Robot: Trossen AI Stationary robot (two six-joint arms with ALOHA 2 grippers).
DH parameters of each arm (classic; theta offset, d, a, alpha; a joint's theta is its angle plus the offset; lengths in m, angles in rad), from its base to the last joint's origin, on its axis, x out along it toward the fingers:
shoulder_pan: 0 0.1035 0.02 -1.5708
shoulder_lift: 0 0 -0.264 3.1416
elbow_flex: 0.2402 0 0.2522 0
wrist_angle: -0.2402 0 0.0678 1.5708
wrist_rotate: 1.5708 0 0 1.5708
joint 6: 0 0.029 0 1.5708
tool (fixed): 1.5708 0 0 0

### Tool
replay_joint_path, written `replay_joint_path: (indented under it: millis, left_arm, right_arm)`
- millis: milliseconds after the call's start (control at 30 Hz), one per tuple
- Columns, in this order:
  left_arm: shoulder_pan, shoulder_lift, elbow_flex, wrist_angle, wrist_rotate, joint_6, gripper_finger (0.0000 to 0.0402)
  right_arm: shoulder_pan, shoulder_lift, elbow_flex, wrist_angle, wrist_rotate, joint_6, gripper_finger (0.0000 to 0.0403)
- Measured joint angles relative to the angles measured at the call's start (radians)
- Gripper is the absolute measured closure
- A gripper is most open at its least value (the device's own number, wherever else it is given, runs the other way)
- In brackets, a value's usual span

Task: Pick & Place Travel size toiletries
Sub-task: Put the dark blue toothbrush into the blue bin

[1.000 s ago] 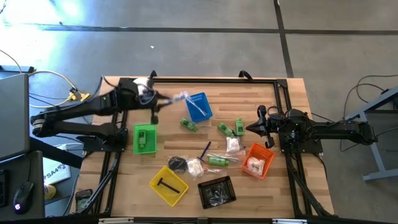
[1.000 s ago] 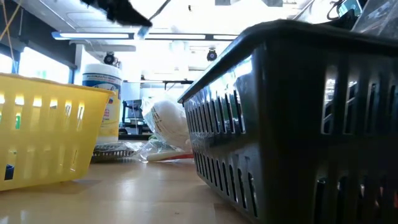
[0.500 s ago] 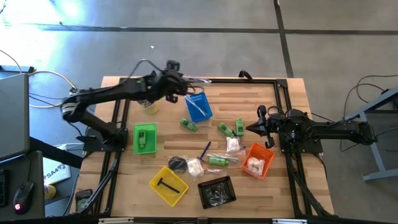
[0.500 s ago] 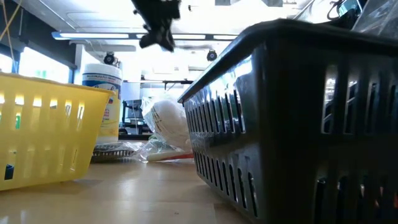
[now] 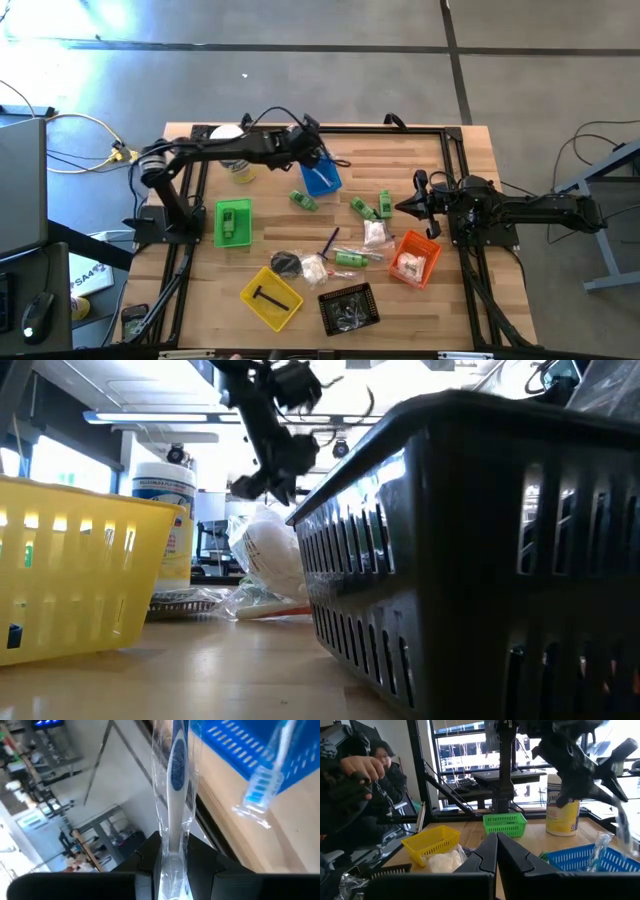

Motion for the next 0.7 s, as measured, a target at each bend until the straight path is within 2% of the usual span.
replay_joint_path:
  millis: [267,500,700]
  left_arm:
    - [-0.008,0.054,-0.001,-0.003,0.016,0.092,0.0336]
    - [-0.007,0.054,-0.001,-0.004,0.15,0.134,0.0336]
    - [-0.007,0.092,-0.002,-0.011,0.155,0.16,0.0336]
  right_arm:
    - [0.0,0.0,0.0,-0.006,0.0,-0.001,0.0401]
    - [0.0,0.0,0.0,-0.007,0.0,-0.019,0.0401]
    - [0.0,0.0,0.0,-0.006,0.0,-0.026,0.0401]
